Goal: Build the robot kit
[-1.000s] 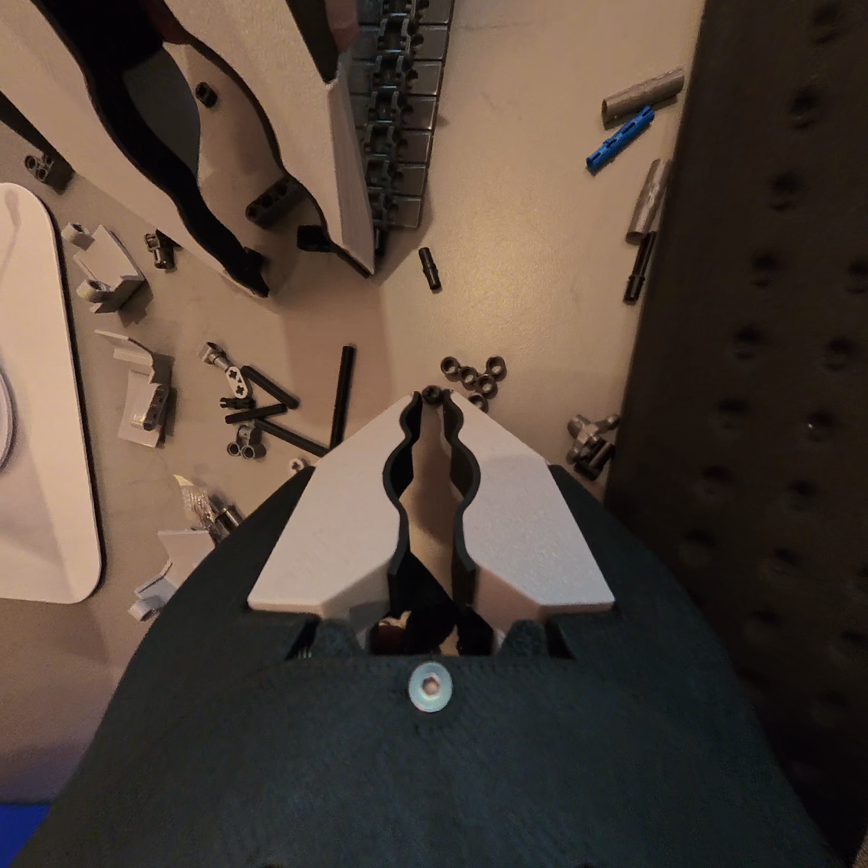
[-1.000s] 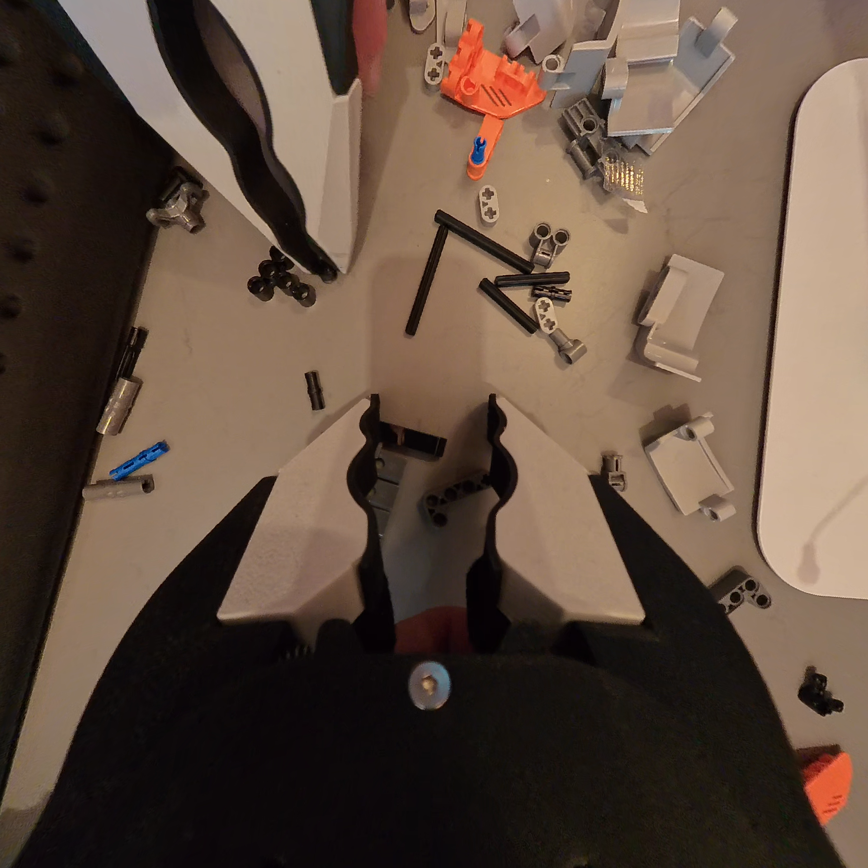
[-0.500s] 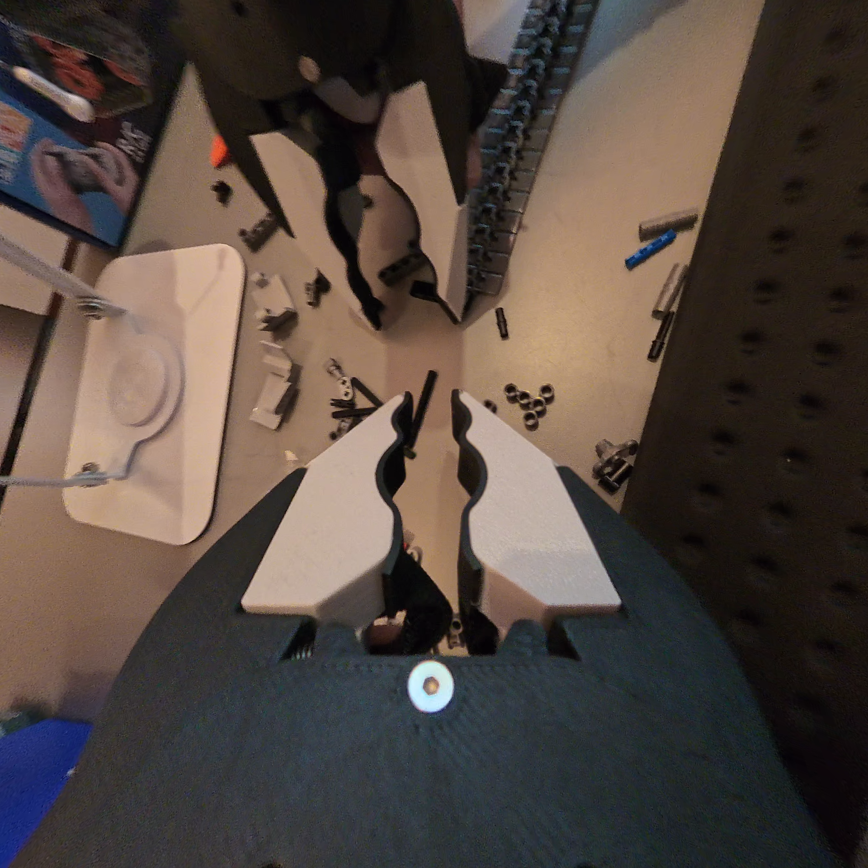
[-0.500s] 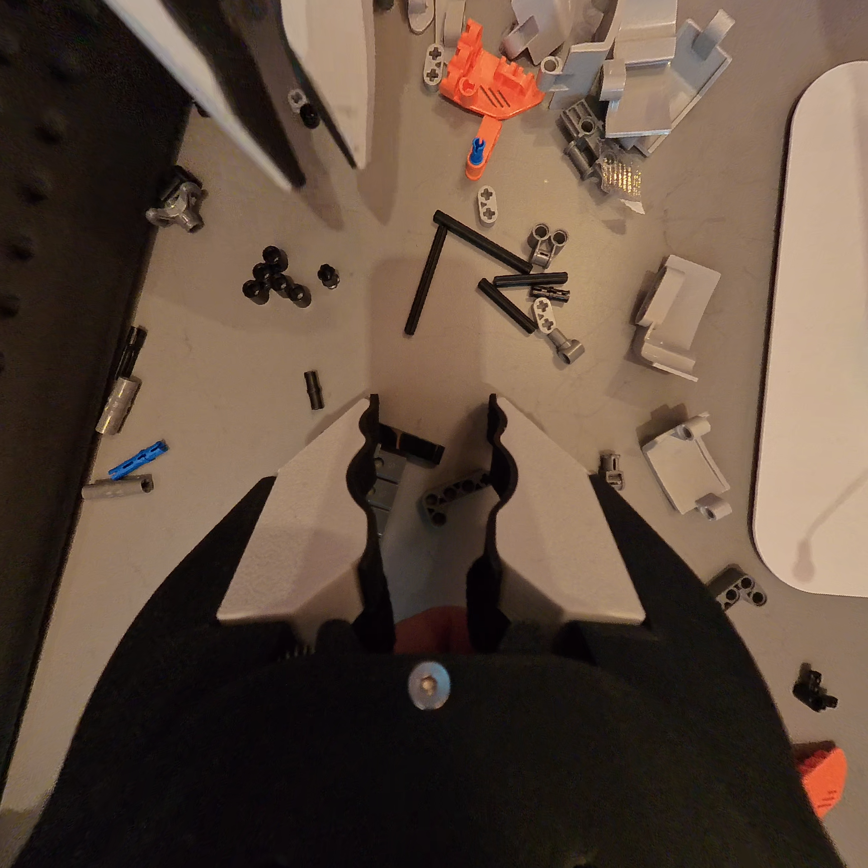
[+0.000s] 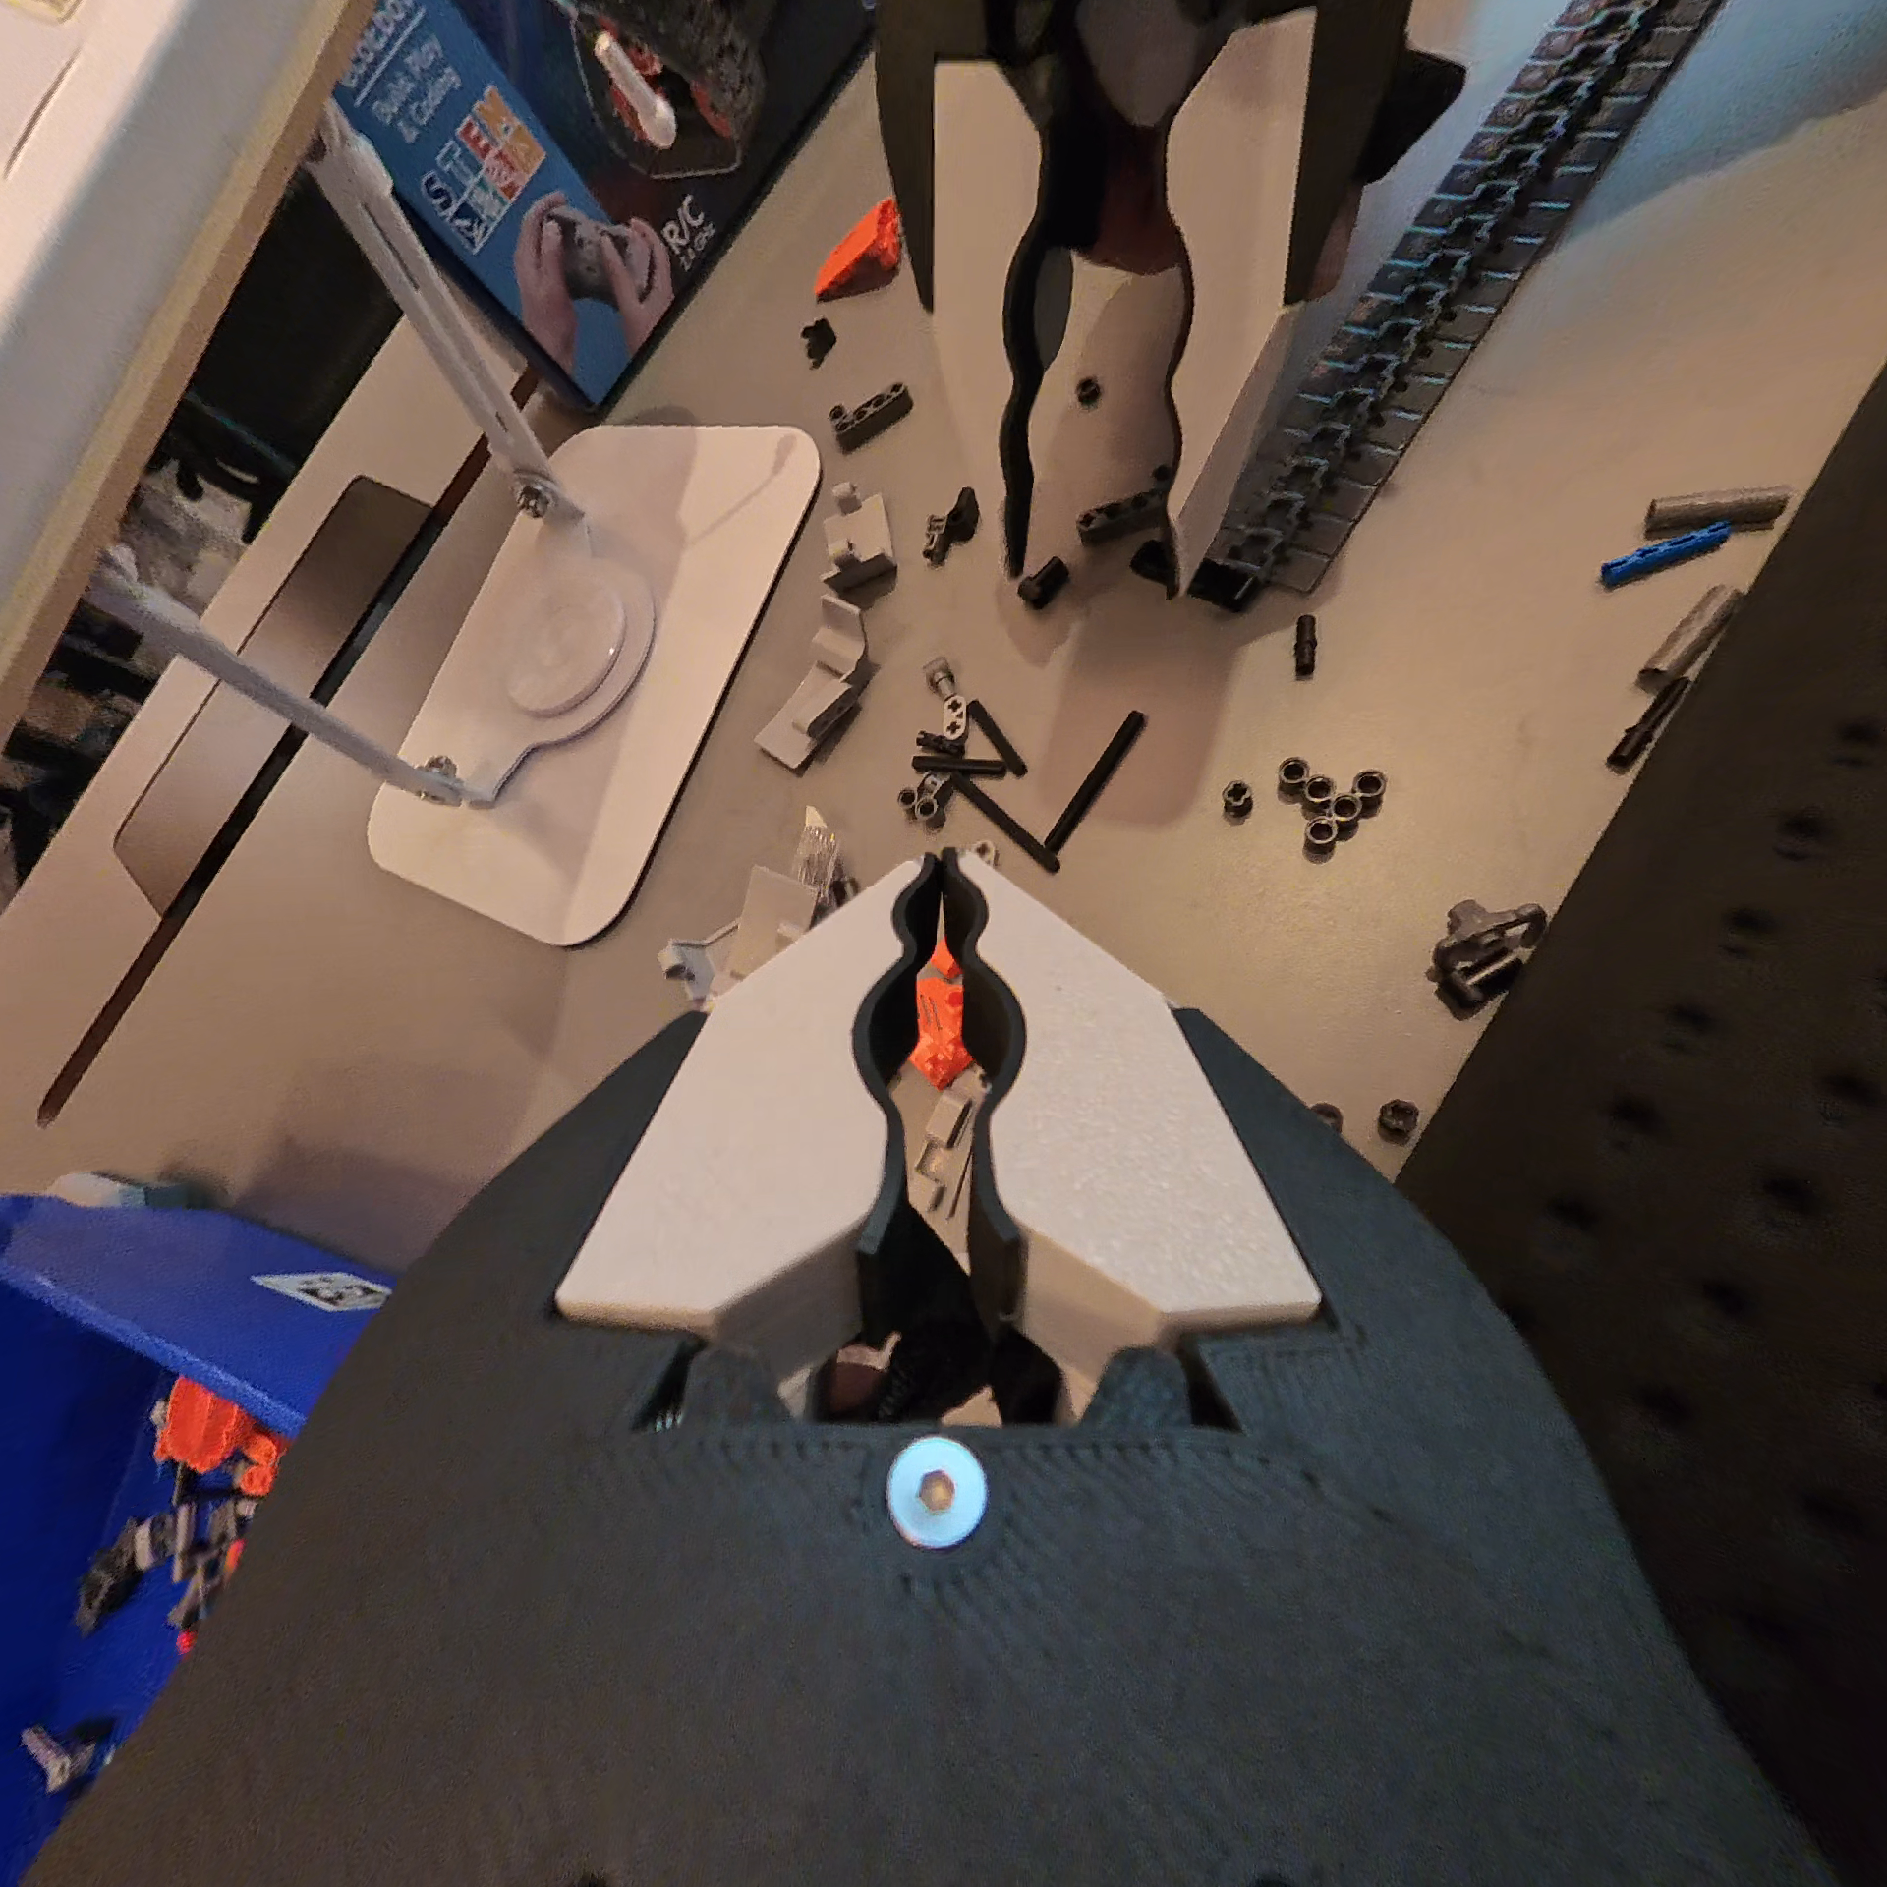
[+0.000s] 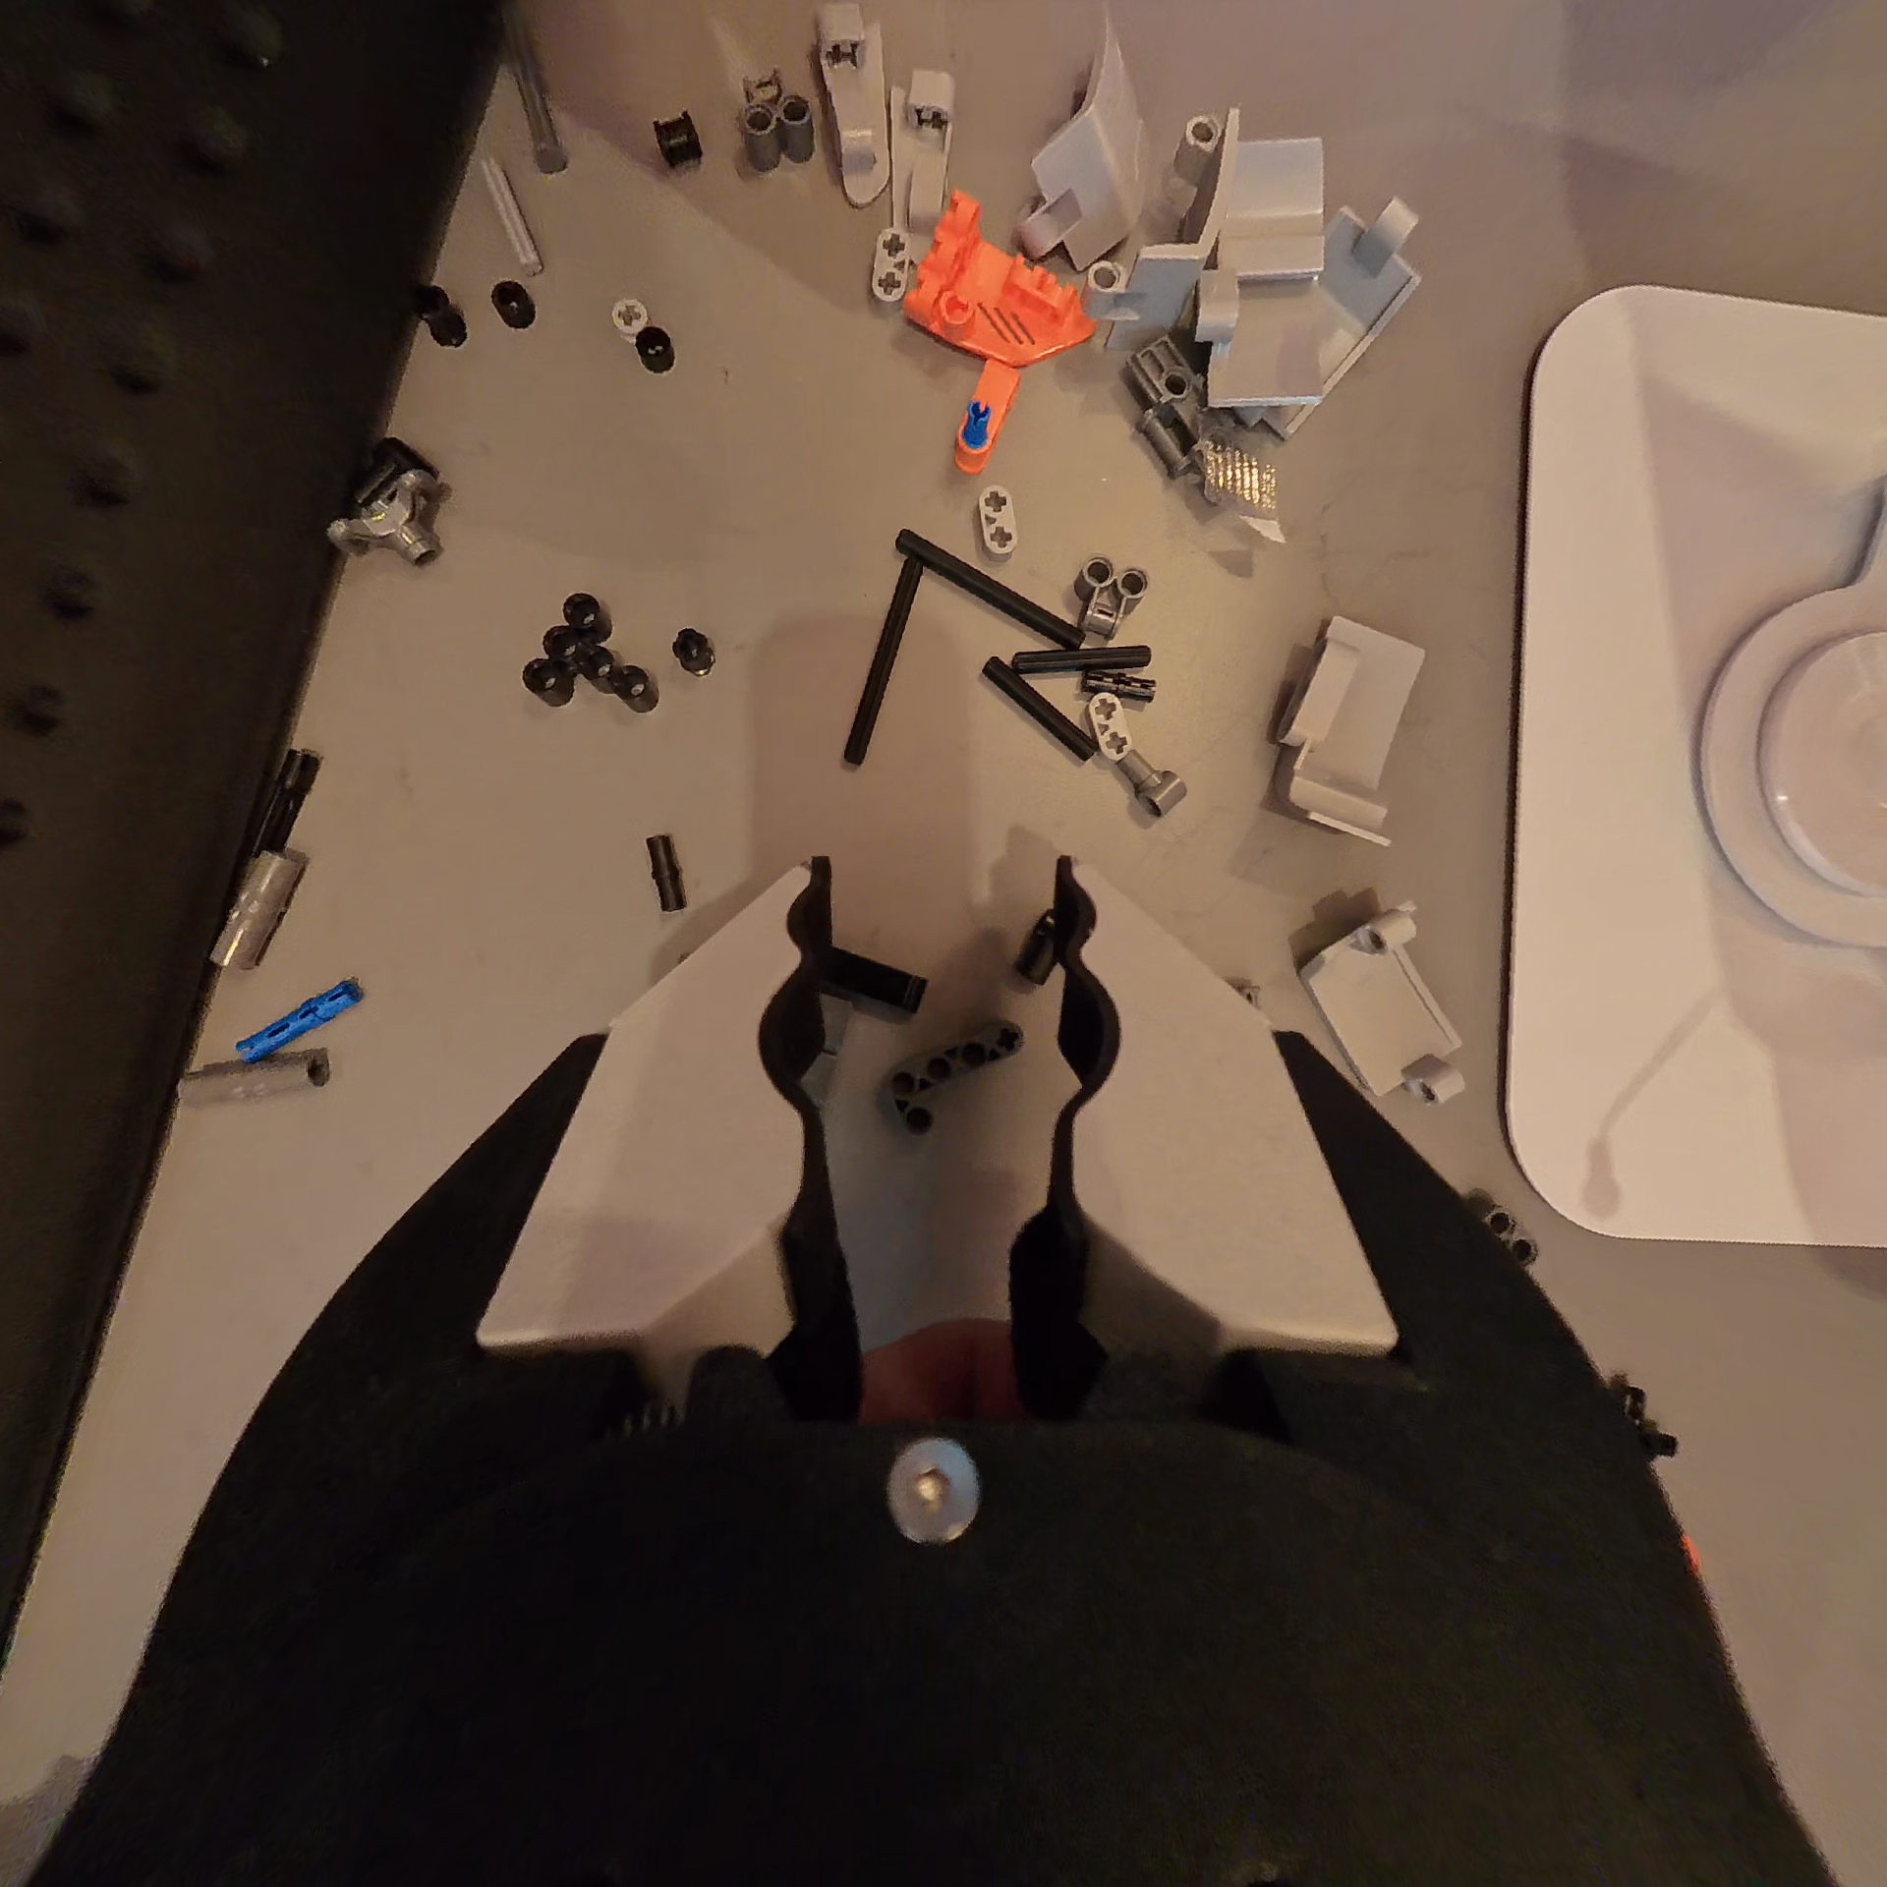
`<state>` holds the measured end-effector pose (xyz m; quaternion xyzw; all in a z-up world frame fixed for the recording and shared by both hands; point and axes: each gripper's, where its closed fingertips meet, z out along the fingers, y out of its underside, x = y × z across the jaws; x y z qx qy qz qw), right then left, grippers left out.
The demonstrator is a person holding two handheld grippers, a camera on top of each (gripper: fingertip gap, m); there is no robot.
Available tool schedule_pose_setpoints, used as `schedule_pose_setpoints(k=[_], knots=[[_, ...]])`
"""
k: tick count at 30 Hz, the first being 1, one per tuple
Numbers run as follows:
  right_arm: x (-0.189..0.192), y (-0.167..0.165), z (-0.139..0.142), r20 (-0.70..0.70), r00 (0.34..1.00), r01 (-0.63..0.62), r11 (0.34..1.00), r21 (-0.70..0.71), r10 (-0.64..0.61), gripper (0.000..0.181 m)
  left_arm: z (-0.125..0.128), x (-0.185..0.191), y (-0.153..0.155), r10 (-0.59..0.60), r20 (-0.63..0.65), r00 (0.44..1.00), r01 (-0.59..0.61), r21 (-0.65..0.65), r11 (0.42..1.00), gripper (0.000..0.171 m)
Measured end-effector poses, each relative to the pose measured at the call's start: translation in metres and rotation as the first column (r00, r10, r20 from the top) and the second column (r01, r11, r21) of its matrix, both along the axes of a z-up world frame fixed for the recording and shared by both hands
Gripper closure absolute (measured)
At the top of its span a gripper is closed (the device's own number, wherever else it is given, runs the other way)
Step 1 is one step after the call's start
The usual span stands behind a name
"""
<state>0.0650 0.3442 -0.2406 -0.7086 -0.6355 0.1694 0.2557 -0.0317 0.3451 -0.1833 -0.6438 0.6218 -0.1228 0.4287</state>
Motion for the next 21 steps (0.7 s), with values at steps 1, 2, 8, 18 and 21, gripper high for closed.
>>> schedule_pose_setpoints(k=[1, 2, 8, 18, 21], knots=[[0.0, 0.0, 0.001, -0.002, 1.0, 0.001, 1.0, 0.003, -0.001, 0.14, -0.002, -0.002, 0.001, 0.013, -0.003, 1.0, -0.013, 0.002, 1.0, 0.171], [0.0, 0.001, 0.002, -0.005, 1.0, 0.003, 1.0, 0.008, -0.003, 0.14, -0.004, -0.004, 0.003, 0.024, -0.004, 1.0, -0.024, 0.008, 1.0, 0.171], [0.002, 0.004, 0.006, -0.014, 1.0, 0.012, 1.0, 0.023, -0.012, 0.141, -0.015, -0.004, 0.012, 0.063, -0.02, 0.998, -0.063, 0.017, 0.998, 0.169], [0.003, 0.007, 0.006, -0.027, 0.999, 0.02, 0.999, 0.025, -0.019, 0.142, -0.016, 0.007, 0.022, 0.087, 0.011, 0.996, -0.087, 0.024, 0.996, 0.158], [0.004, 0.008, 0.006, -0.028, 0.999, 0.023, 0.999, 0.026, -0.022, 0.143, -0.018, 0.008, 0.024, 0.09, 0.013, 0.996, -0.09, 0.024, 0.996, 0.157]])
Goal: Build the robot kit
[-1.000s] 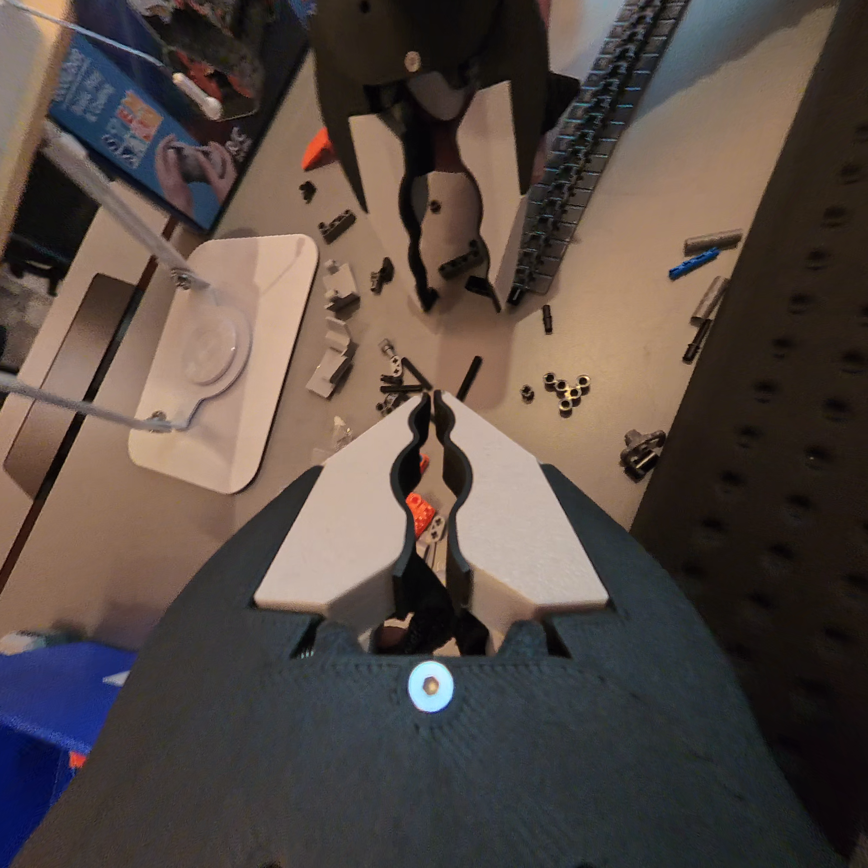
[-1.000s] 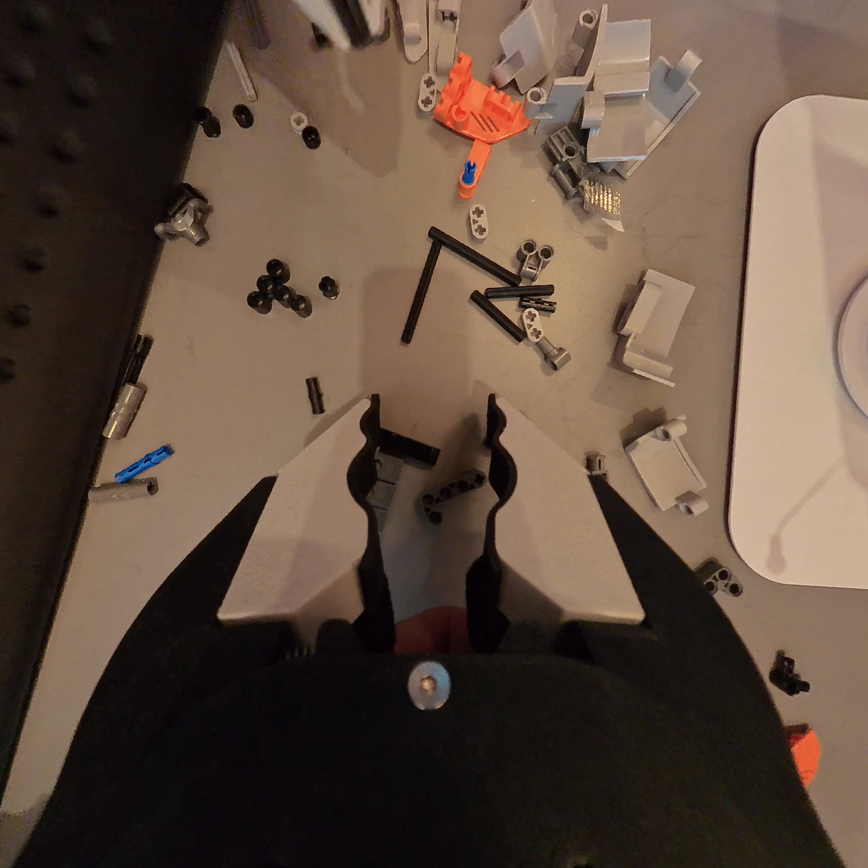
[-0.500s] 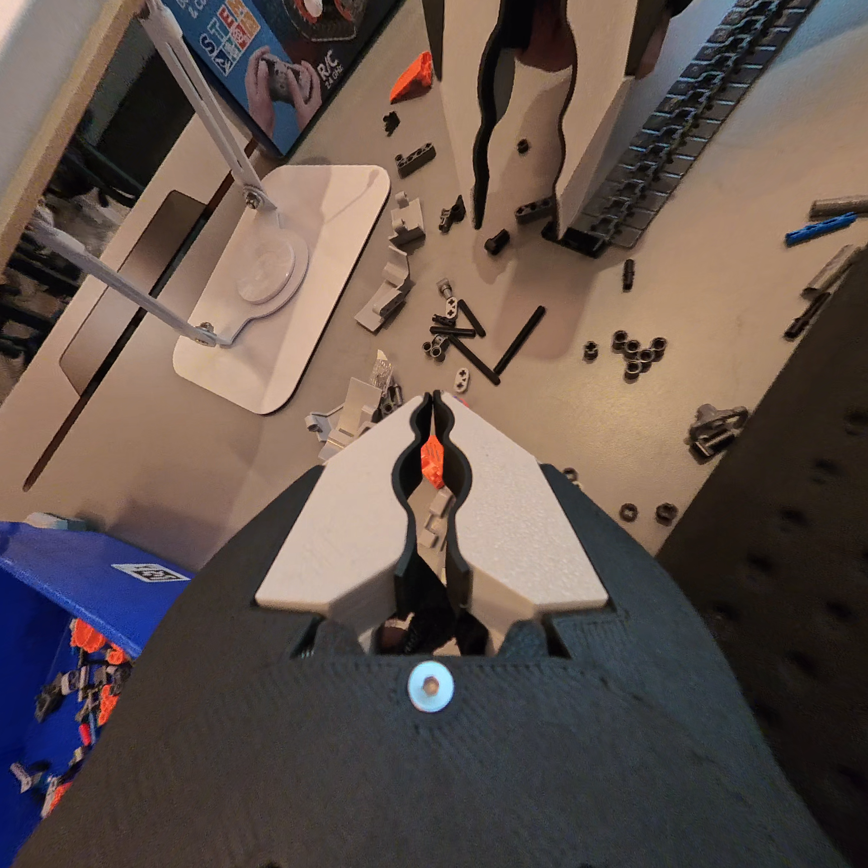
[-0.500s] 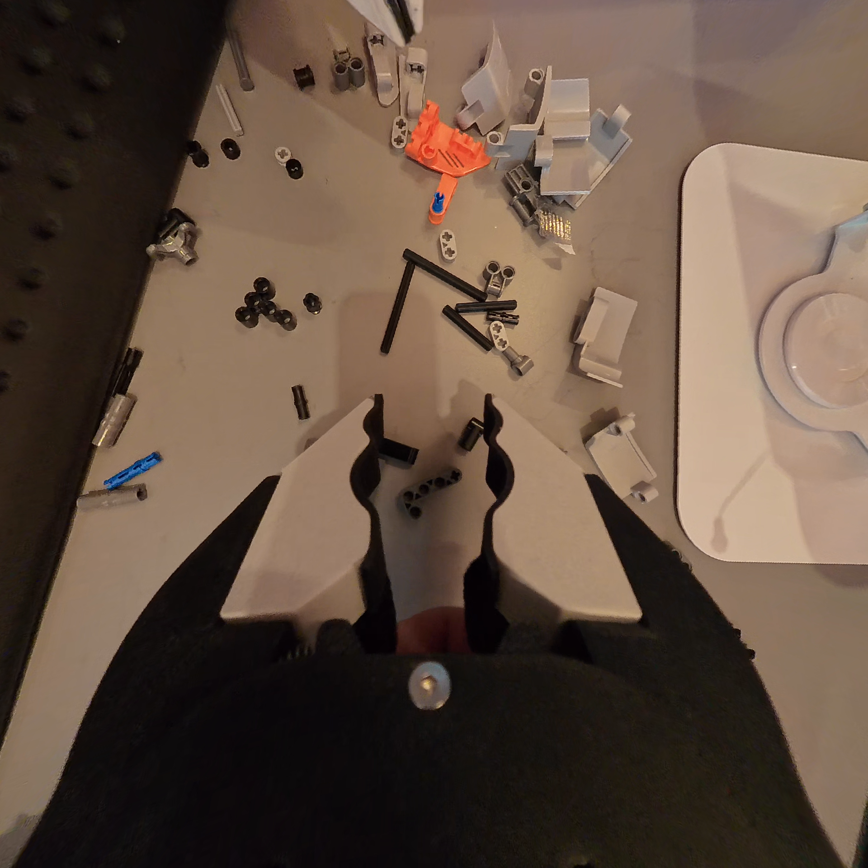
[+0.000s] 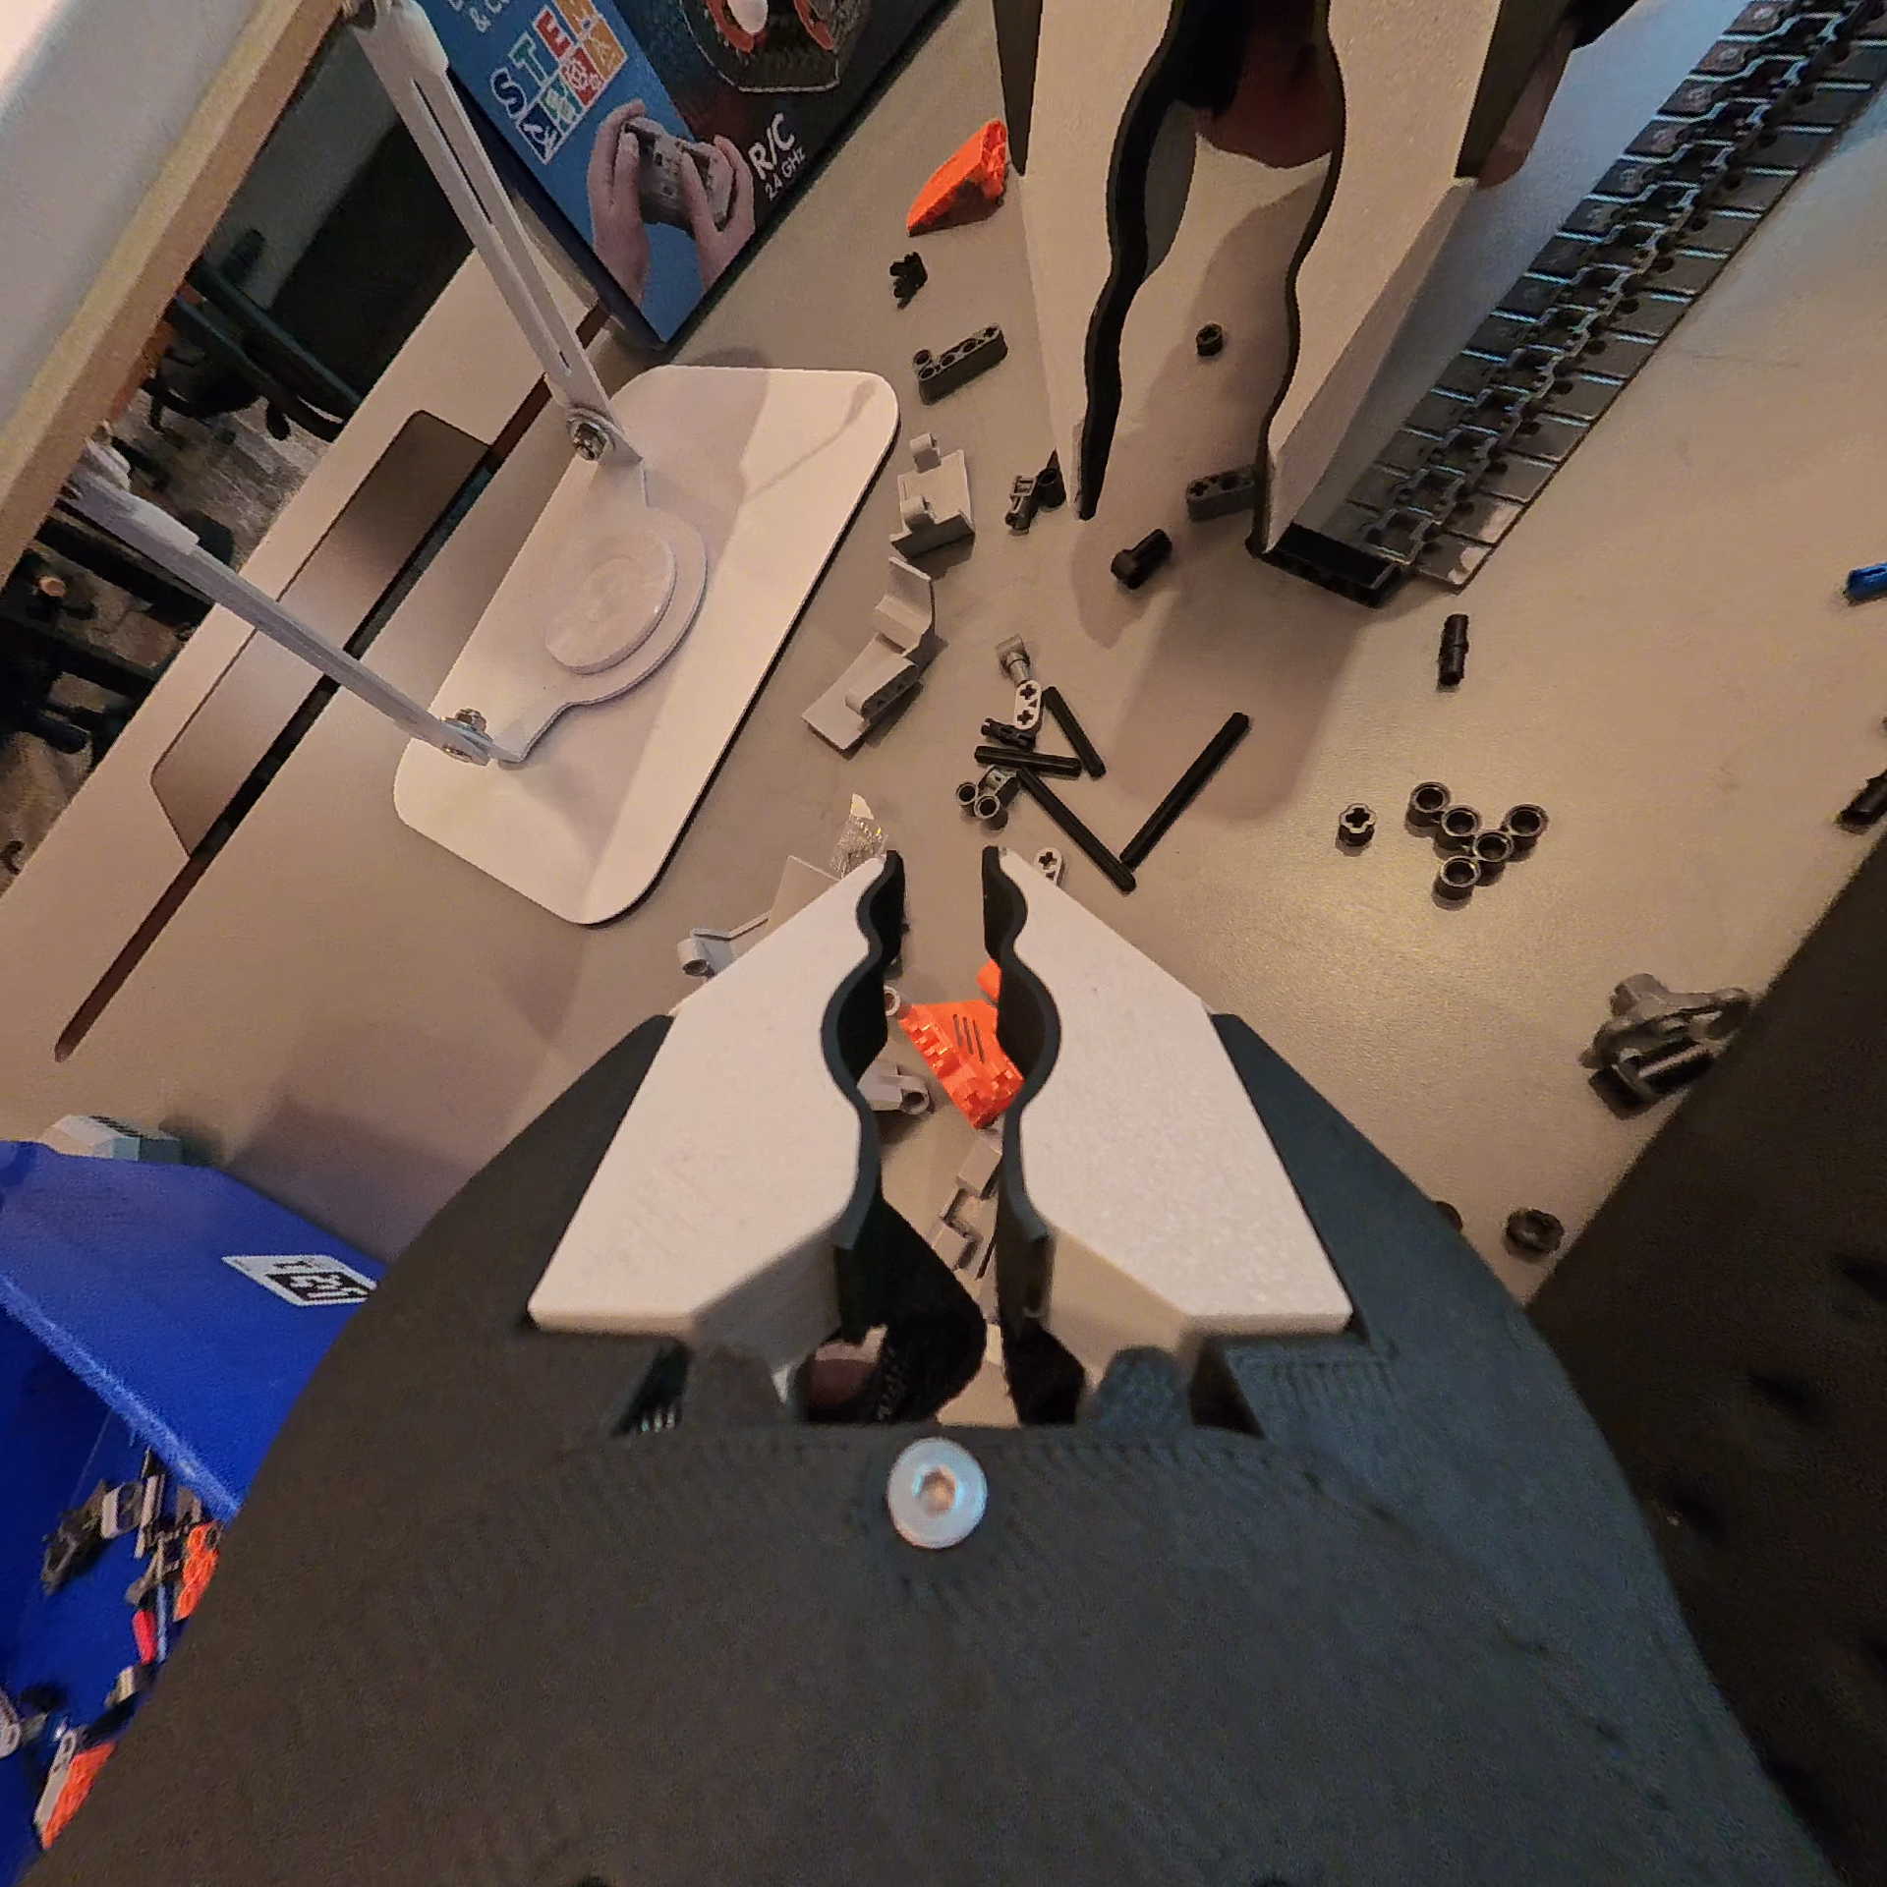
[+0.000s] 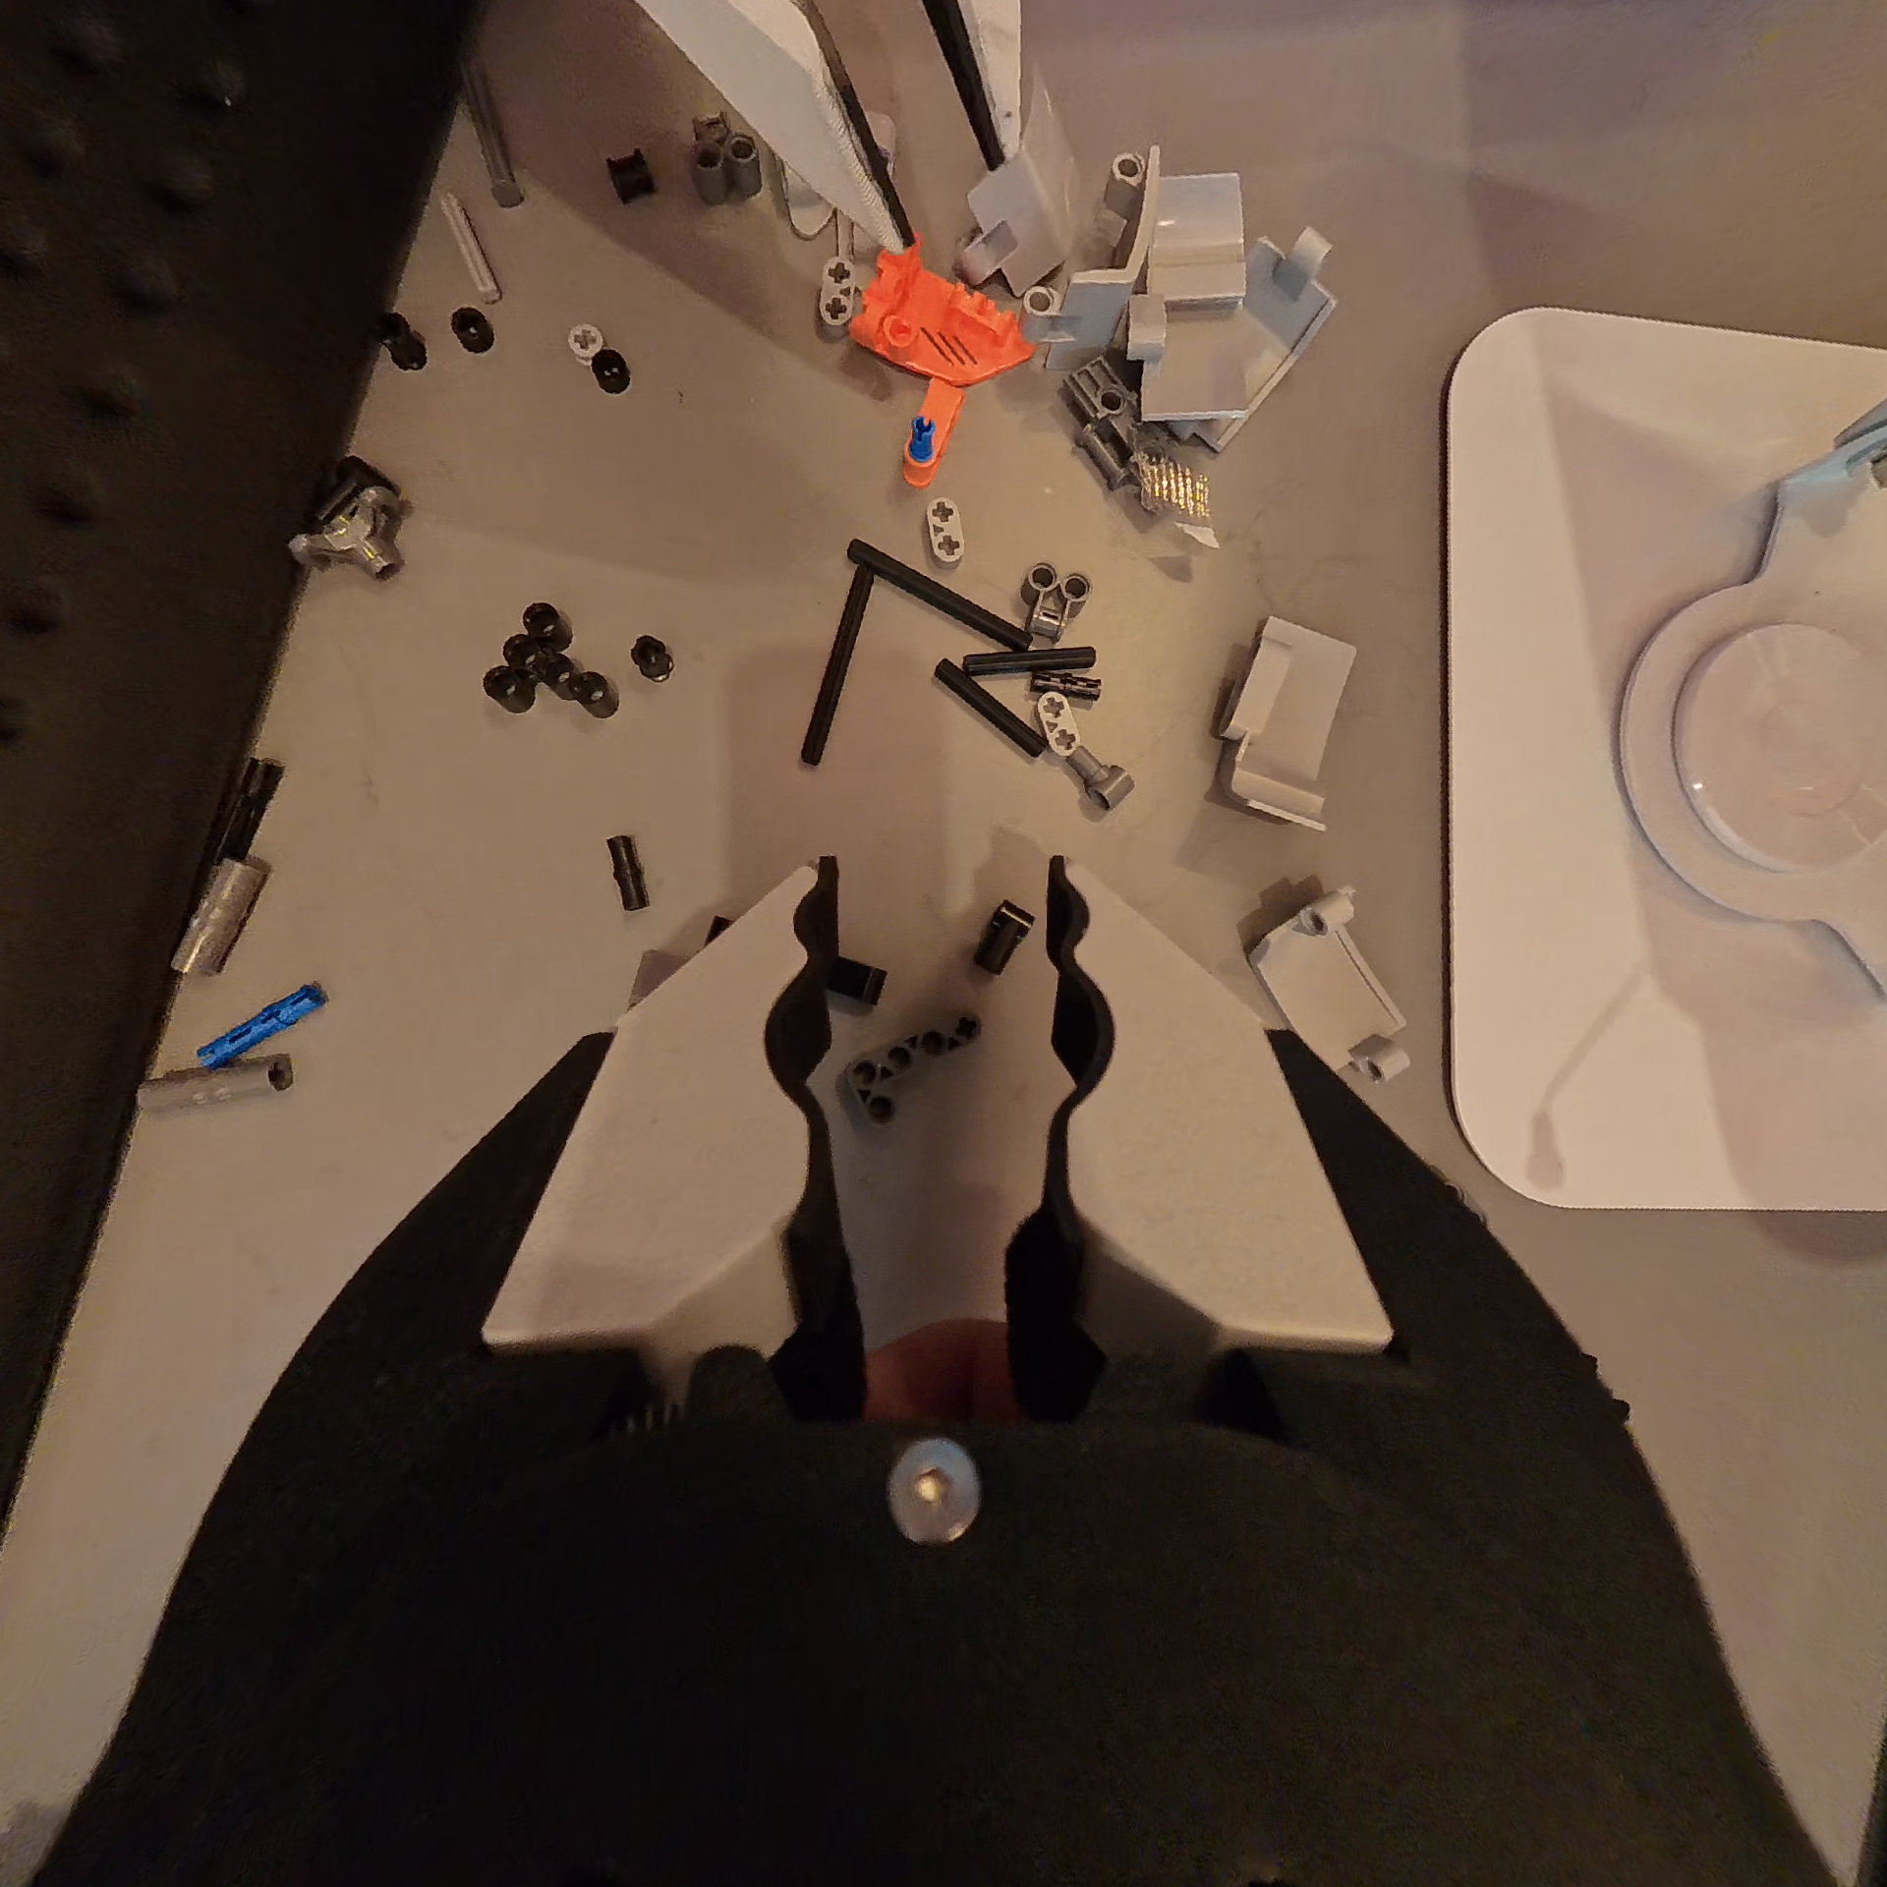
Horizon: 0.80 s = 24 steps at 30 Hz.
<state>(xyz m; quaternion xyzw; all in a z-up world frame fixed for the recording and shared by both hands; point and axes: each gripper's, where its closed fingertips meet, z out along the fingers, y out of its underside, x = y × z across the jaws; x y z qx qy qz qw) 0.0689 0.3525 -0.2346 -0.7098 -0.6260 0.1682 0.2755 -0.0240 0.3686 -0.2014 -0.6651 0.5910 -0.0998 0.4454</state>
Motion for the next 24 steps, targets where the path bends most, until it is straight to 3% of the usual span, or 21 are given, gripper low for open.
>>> schedule_pose_setpoints(k=[16, 24], knots=[[0.001, 0.001, 0.005, -0.01, 1.0, 0.005, 1.0, 0.01, -0.005, 0.144, -0.007, -0.002, 0.002, 0.022, -0.008, 1.0, -0.022, -0.002, 1.0, 0.157], [0.001, 0.001, 0.008, -0.013, 1.0, 0.006, 1.0, 0.018, -0.006, 0.145, 0.016, -0.022, 0.007, 0.067, 0.014, 0.998, -0.067, 0.034, 0.997, 0.157]])
